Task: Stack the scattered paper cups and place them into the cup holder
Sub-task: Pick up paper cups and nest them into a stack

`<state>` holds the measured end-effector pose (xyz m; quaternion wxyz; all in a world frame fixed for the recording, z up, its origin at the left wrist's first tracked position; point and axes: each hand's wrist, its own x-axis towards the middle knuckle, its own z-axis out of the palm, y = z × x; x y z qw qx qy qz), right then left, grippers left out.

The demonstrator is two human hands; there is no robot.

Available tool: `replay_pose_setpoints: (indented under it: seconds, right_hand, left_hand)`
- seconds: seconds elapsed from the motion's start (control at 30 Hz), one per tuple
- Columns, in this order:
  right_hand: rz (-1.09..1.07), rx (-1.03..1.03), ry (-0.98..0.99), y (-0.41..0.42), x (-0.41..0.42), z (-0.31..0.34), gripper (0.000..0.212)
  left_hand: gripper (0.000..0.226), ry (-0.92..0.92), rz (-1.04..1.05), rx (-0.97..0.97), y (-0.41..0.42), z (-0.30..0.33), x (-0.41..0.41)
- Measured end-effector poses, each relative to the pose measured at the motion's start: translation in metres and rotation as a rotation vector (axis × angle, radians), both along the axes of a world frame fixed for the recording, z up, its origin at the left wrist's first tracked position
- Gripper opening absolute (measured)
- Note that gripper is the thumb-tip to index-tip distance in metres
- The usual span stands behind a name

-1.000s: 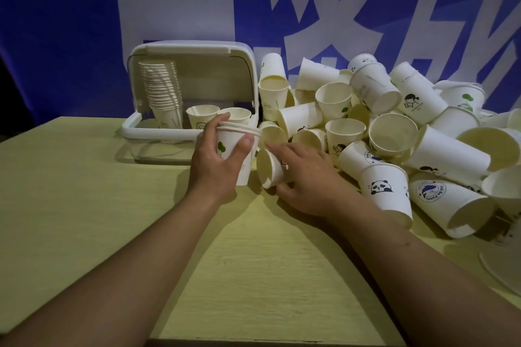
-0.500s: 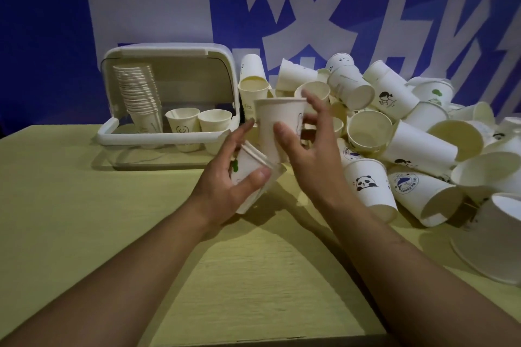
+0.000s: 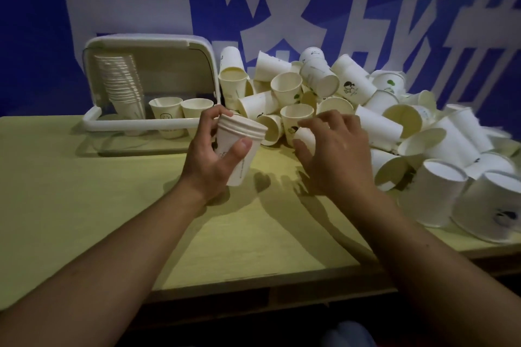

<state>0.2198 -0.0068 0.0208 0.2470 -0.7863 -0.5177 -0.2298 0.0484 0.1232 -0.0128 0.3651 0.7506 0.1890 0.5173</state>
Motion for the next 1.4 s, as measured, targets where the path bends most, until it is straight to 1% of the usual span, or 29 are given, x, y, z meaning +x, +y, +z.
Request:
replay_pose_setpoints:
  seconds: [0.07,0.1,0.17,0.23,0.27,0.33,0.43,0.47,0.53,0.6,0.63,0.77,0.83,0.87,0.93,1.0,1.1,1.23,1.3,1.4]
  right_hand:
    - [-0.085,-0.095,-0.014,-0.017,0.008,-0.006,0.046]
    - [-0.105,-0.135,0.01,-0.023,0.012,-0.01,0.046]
    - [-0.101,-0.183,0.104,-0.031,0.015,-0.014,0.043]
    - [-0.065,-0.192,0.177,-0.038,0.018,-0.014,0.042]
    - [-0.037,-0.195,0.21,-0.041,0.021,-0.012,0.045]
    - [0.025,-0.203,0.318,-0.048,0.025,-0.006,0.059]
    - [0.101,-0.316,0.469,-0.056,0.031,0.001,0.083]
    - [0.124,-0.348,0.513,-0.058,0.033,0.003,0.085]
    - [0.161,-0.367,0.616,-0.065,0.036,0.007,0.082]
    - [0.171,-0.316,0.66,-0.072,0.039,0.009,0.078]
    - [0.175,-0.248,0.673,-0.075,0.04,0.009,0.077]
    - [0.253,0.178,0.727,-0.088,0.04,0.015,0.078]
    - [0.33,0.337,0.723,-0.096,0.035,0.021,0.078]
    - [0.365,0.372,0.716,-0.1,0.032,0.024,0.078]
    - [0.398,0.374,0.716,-0.107,0.028,0.026,0.078]
    - [0.368,0.373,0.706,-0.113,0.029,0.027,0.077]
    - [0.283,0.397,0.645,-0.125,0.039,0.031,0.069]
    - [0.228,0.352,0.603,-0.147,0.05,0.029,0.054]
    - [0.183,0.272,0.546,-0.153,0.053,0.024,0.044]
    - [0.132,0.176,0.492,-0.16,0.059,0.018,0.034]
  left_hand:
    - [0.042,-0.011,0.014,0.012,-0.002,-0.001,0.0]
    - [0.043,-0.017,0.014,0.02,-0.005,-0.001,0.001]
    - [0.044,-0.035,-0.008,0.042,-0.013,0.0,0.004]
    - [0.046,0.004,-0.051,0.074,-0.021,-0.002,0.01]
    - [0.047,0.046,-0.073,0.091,-0.025,-0.002,0.013]
    - [0.05,0.112,-0.112,0.112,-0.031,-0.002,0.017]
    - [0.052,0.162,-0.145,0.134,-0.036,0.0,0.017]
    - [0.052,0.18,-0.157,0.129,-0.038,-0.001,0.017]
    - [0.051,0.231,-0.192,0.118,-0.042,-0.002,0.016]
    - [0.052,0.282,-0.232,0.131,-0.048,-0.002,0.017]
    - [0.052,0.299,-0.252,0.137,-0.051,0.0,0.018]
    - [0.058,0.314,-0.316,0.127,-0.065,0.003,0.03]
    - [0.068,0.305,-0.35,0.118,-0.074,0.004,0.041]
    - [0.075,0.291,-0.372,0.111,-0.08,0.006,0.049]
    - [0.09,0.25,-0.422,0.099,-0.091,0.01,0.068]
    - [0.098,0.196,-0.467,0.117,-0.101,0.015,0.091]
    - [0.097,0.11,-0.479,0.148,-0.114,0.016,0.121]
    - [0.101,-0.038,-0.507,0.083,-0.125,0.011,0.154]
    - [0.094,-0.108,-0.494,0.075,-0.122,0.008,0.163]
    - [0.075,-0.078,-0.488,0.08,-0.111,-0.001,0.163]
